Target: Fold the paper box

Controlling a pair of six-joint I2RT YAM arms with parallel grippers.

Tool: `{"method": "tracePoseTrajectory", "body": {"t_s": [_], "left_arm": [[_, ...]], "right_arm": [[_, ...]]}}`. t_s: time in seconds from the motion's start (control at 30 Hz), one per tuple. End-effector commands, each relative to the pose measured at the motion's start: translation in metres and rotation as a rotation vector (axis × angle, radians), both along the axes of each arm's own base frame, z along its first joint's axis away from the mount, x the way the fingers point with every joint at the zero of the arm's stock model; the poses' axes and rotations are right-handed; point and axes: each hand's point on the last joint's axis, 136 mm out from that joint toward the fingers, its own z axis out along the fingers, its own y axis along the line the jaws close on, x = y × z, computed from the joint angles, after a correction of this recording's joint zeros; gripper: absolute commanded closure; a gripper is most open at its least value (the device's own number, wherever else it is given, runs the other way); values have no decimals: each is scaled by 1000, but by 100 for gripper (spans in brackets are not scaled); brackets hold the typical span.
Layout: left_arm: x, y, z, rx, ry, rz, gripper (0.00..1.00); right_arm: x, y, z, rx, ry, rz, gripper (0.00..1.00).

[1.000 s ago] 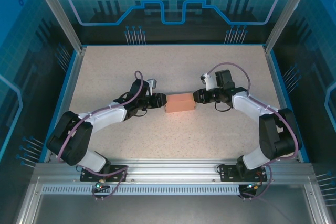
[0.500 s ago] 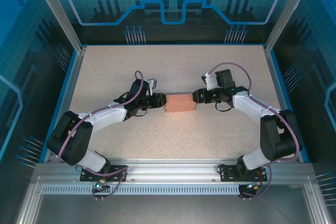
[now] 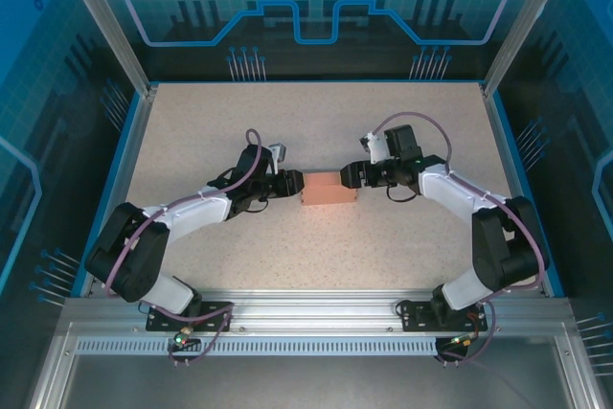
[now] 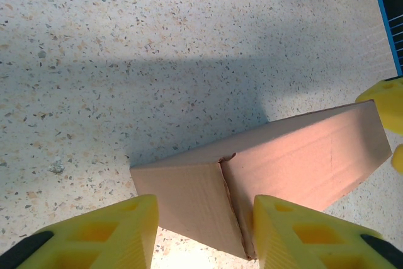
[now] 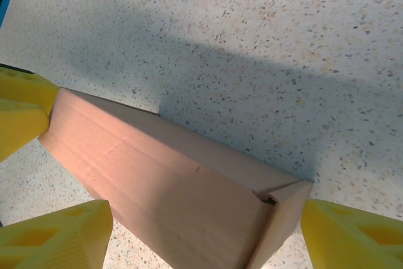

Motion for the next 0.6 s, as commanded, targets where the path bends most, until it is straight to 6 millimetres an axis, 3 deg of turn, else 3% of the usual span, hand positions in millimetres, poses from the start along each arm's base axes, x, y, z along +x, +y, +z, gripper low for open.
{"method": "tracePoseTrajectory", "body": {"t_s": [0.0,0.17,0.4,0.57], "left_arm": [[-12,11,-23,77,76,-3,55],[-12,11,-23,77,76,-2,55],[-15,14,-28,84,80,2,55],[-16,14,-28,86,81,4,53]], "right_arm": [[1,8,-3,-26,3,22,20],[1,11,-15,-69,18,33,20],[-9,-2,-43,-157,62,26,22],[-12,-8,-44,-177,60,18,23]]}}
